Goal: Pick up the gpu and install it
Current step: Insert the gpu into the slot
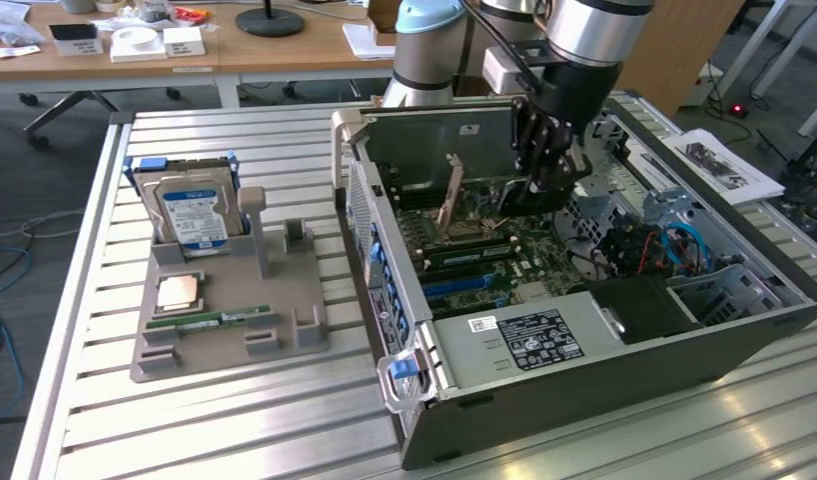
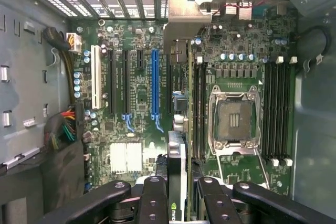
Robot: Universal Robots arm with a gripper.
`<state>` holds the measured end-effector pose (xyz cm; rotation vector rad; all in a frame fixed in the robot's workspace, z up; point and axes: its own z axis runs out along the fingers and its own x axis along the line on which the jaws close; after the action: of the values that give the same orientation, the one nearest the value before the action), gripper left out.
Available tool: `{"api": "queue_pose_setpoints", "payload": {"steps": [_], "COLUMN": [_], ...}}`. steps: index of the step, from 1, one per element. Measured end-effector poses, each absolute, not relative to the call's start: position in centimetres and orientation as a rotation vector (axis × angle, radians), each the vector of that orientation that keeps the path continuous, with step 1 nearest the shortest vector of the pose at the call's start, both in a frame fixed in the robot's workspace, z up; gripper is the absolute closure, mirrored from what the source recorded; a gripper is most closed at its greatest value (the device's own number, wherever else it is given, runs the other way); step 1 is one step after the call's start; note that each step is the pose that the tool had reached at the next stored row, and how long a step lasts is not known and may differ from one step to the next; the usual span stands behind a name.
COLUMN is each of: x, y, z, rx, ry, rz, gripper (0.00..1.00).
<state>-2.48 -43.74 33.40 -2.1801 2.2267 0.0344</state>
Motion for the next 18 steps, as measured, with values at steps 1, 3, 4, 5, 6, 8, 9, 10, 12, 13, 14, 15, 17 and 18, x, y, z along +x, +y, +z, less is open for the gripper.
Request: {"api": "queue_pose_setpoints", "payload": {"steps": [1, 3, 4, 5, 6, 8, 9, 10, 12, 13, 14, 15, 17, 18], "x": [-2.6, -2.7, -2.7, -2.7, -2.7, -2.7, -2.7, -2.7, -2.7, -2.8, -2.8, -2.8, -2.8, -2.8], "y": [-43.7, -43.7, -43.7, -43.8, -43.9, -44.0, -44.2, -44.3, -44.6, -44.7, -44.8, -44.9, -45.0, -45.0], "z": [33.3, 33.2, 33.1, 33.1, 33.1, 33.0, 33.0, 32.9, 32.9, 32.9, 32.8, 32.8, 32.7, 32.6], "rx": [-2.18, -2.18, -2.18, -2.18, -2.181, -2.181, -2.181, -2.181, -2.182, -2.182, -2.182, -2.182, -2.182, -2.182], "ry": [2.227, 2.227, 2.227, 2.227, 2.227, 2.226, 2.226, 2.226, 2.225, 2.225, 2.225, 2.225, 2.225, 2.225], "rz": [0.034, 0.034, 0.034, 0.034, 0.034, 0.034, 0.034, 0.034, 0.034, 0.034, 0.034, 0.034, 0.035, 0.034], "gripper": [0.73, 0.73, 0.73, 0.73, 0.73, 0.73, 0.73, 0.73, 0.73, 0.73, 0.73, 0.73, 0.73, 0.73]}}
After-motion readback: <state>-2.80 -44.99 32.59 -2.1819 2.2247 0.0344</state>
